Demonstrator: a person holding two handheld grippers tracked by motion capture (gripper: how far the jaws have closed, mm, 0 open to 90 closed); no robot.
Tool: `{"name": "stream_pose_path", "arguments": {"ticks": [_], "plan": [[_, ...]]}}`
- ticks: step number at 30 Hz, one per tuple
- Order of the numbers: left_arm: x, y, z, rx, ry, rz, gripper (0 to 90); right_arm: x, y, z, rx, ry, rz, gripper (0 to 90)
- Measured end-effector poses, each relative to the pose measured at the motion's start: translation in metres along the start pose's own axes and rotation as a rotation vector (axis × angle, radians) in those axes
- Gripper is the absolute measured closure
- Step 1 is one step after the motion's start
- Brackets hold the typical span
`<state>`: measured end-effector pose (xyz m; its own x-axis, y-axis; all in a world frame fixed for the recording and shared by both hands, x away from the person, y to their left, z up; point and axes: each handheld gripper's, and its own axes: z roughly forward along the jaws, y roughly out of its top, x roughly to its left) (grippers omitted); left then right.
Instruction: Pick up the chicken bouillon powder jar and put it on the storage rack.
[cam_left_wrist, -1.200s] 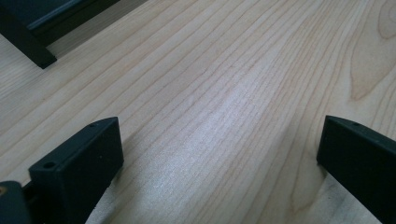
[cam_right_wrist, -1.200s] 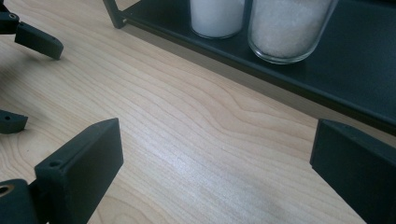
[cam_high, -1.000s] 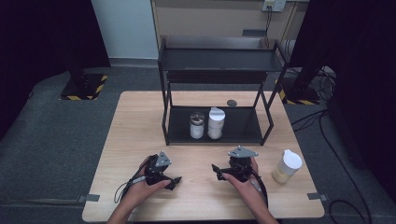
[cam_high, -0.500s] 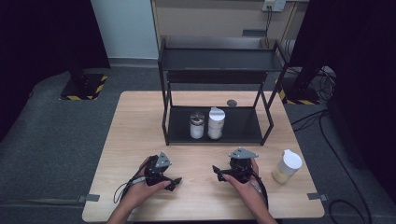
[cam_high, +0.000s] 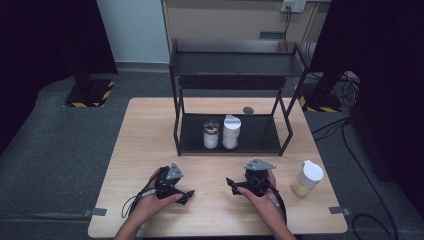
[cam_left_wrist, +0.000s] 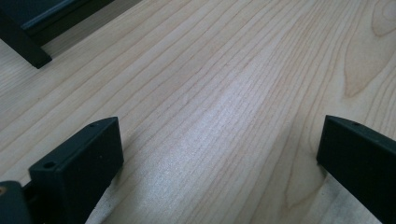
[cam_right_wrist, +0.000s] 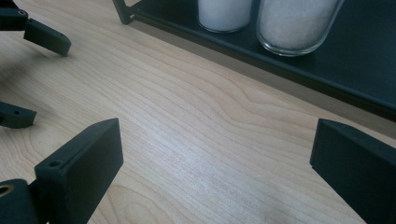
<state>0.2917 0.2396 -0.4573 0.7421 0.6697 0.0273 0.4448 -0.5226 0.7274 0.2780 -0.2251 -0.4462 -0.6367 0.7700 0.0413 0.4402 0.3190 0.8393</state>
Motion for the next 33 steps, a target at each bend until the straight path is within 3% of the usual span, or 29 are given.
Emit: {"name": "stream_pose_path", "arguments": {"ticks": [4, 21, 33], "plan": [[0.0, 0.0, 0.0, 0.0, 0.0, 0.0, 0.0, 0.001, 0.003, -0.003, -0.012, 0.015, 0.016, 3.2], [0.0, 0.0, 0.0, 0.001, 0.0, 0.0, 0.0, 0.011, 0.023, -0.03, -0.08, 0.018, -0.041, 3.3], [0.0, 0.0, 0.0, 0.0, 0.0, 0.0, 0.0, 0.004, 0.038, -0.055, -0.134, 0.023, -0.051, 3.5]]}}
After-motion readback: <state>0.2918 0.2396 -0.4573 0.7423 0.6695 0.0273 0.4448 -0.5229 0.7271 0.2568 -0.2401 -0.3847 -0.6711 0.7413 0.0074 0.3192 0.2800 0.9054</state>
